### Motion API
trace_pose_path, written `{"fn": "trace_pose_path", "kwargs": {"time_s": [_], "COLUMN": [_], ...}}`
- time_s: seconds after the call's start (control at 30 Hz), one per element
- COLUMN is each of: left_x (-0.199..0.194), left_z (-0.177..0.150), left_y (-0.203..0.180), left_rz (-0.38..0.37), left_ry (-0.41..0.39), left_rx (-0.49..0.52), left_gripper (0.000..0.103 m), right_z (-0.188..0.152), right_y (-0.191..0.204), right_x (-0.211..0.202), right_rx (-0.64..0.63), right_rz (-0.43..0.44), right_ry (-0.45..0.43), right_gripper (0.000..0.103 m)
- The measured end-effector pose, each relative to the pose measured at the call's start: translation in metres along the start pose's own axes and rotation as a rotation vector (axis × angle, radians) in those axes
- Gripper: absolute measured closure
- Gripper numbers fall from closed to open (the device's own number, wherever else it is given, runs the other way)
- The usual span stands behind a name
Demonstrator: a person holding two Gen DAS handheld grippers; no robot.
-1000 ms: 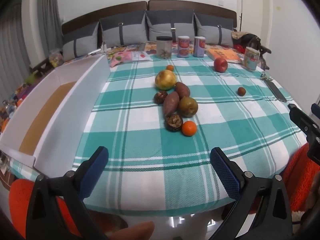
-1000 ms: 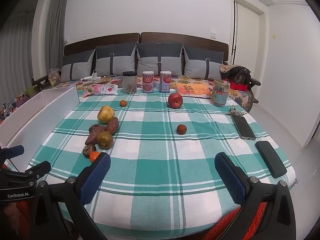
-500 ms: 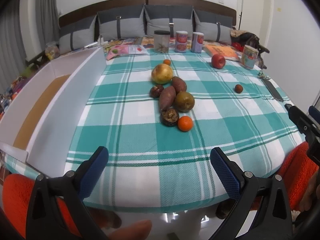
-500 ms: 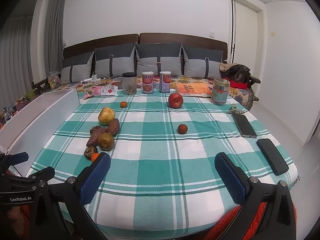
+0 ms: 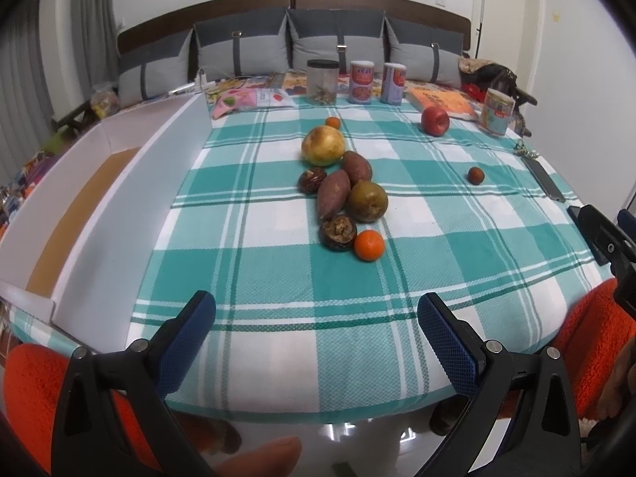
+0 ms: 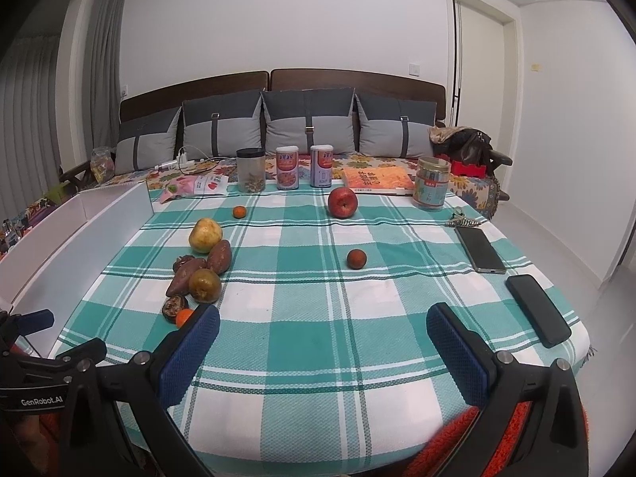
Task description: Organize fruits
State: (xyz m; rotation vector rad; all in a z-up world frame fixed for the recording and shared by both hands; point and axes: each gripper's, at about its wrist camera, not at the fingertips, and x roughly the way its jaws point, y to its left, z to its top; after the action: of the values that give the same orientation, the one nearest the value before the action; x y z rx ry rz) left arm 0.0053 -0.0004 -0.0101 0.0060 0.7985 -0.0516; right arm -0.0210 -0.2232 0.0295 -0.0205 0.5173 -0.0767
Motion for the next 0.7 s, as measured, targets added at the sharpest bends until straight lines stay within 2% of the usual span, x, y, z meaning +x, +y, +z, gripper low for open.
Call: {"fn": "trace_pose_path", "kwargs": {"time_s": [0.33,0.7], "left_x": [0.000,0.002], "left_z": [0.001,-0.001], "left_y": [0.002,-0.001], "left_rz": [0.008,0.015], "left_ry": [-0.012,-0.003], "left_rx": [-0.008,0.004], "left_gripper": [0.001,0.001], "right_z": [0.000,0.000], "right_y": [-0.013,-0.016], "right_x": [0.005,0.008], "right_rx": [0.066,0.062], "right_rz": [-0.009,-0.020], "right_ry": [0.015,0.002], "right_gripper": [0.000,0.000]}}
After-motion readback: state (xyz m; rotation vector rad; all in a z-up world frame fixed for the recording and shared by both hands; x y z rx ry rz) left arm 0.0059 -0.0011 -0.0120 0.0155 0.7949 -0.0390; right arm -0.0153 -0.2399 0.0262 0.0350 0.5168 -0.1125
